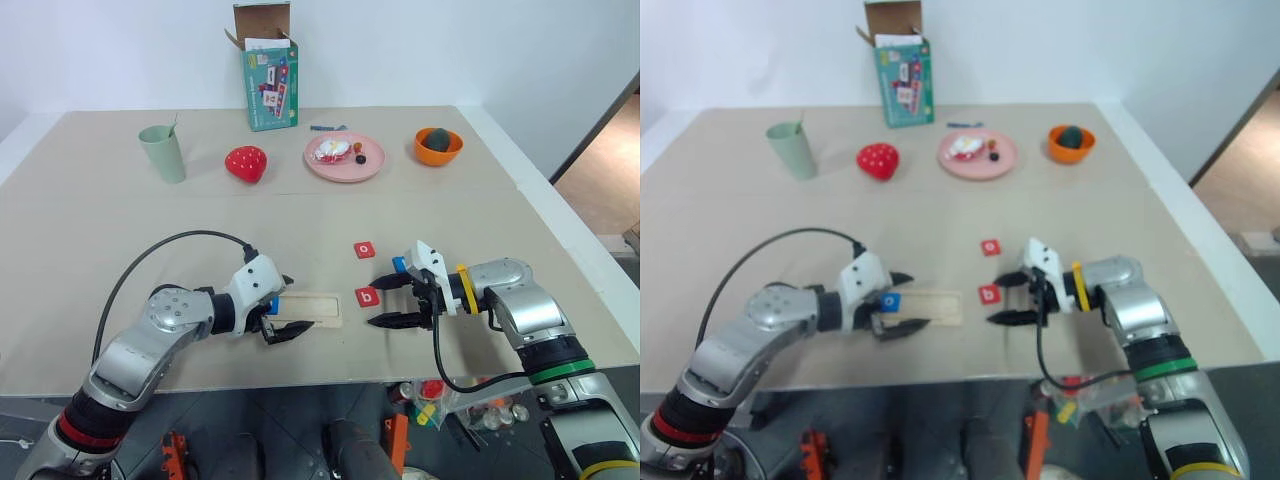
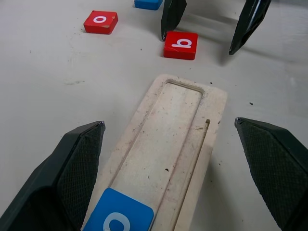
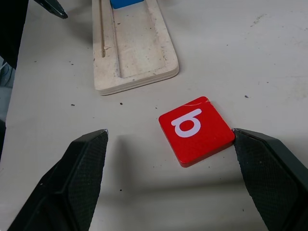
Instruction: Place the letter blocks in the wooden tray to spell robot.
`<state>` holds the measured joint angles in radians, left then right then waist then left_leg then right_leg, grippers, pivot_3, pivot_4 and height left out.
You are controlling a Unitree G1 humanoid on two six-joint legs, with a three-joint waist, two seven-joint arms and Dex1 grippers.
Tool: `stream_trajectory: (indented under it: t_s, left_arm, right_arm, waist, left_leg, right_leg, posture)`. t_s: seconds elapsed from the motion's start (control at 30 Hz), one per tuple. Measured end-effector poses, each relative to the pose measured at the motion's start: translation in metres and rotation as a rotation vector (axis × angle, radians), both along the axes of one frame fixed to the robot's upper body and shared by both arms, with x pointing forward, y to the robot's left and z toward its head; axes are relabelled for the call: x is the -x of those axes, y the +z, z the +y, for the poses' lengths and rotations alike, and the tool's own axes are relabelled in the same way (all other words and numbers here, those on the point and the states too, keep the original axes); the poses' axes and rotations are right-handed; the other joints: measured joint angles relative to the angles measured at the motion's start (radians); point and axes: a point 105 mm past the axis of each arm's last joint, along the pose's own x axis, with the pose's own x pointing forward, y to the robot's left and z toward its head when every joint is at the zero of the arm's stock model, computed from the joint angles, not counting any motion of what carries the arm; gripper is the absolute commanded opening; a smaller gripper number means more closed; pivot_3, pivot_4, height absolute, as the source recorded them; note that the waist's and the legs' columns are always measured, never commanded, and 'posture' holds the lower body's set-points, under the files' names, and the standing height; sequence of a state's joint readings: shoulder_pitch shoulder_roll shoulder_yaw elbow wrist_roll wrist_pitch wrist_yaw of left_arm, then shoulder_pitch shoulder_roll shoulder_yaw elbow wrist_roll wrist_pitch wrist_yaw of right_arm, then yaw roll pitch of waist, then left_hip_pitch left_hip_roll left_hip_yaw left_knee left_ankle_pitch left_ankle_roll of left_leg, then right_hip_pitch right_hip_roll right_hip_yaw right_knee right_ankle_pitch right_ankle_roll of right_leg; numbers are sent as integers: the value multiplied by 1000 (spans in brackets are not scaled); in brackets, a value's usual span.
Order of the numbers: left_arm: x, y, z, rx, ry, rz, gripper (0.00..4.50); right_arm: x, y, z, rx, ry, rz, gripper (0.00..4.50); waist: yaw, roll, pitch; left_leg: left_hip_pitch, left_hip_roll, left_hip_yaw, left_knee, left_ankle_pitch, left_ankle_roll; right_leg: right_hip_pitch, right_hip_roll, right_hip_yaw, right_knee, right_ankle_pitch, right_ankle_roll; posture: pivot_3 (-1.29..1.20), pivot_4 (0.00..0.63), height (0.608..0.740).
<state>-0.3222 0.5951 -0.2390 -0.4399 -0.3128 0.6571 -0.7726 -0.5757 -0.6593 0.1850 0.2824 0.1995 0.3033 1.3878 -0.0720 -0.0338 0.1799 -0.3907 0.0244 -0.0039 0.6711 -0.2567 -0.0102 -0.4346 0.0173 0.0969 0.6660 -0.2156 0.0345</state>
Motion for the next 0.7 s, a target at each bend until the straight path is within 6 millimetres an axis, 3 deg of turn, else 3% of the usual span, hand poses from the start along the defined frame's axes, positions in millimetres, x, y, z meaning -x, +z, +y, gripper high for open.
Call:
stream_trajectory:
  t_s: [0.2,0.3,0.5,0.7]
  left_arm:
    - [0,0,0,2,-2,-4,4500]
    - [0,0,0,1,0,-4,4500]
    - [-1,-1,1,13,25,-3,4500]
    - [2,4,5,82,19,6,4500]
  right_arm:
    - [-13,1,6,3,14,-38,4206]
    - [-15,1,6,9,21,-50,3438]
    - [-16,-1,9,20,60,-62,1279]
    - [-13,-2,10,22,89,-60,1198]
  waist:
    - [-1,0,0]
    - [-1,0,0]
    - [-1,0,0]
    - [-2,0,0]
  left_leg:
    - [1,0,0,0,1,-1]
    - [0,0,1,0,1,-1]
    - [0,1,0,0,1,-1]
    - [0,1,1,0,1,-1]
  right_leg:
    - [0,1,1,0,1,0]
    - [0,1,1,0,1,0]
    - [0,1,1,0,1,0]
    - [0,1,1,0,1,0]
  posture:
    - [0,150,740]
    - [0,150,740]
    - [0,150,740]
    - [0,150,740]
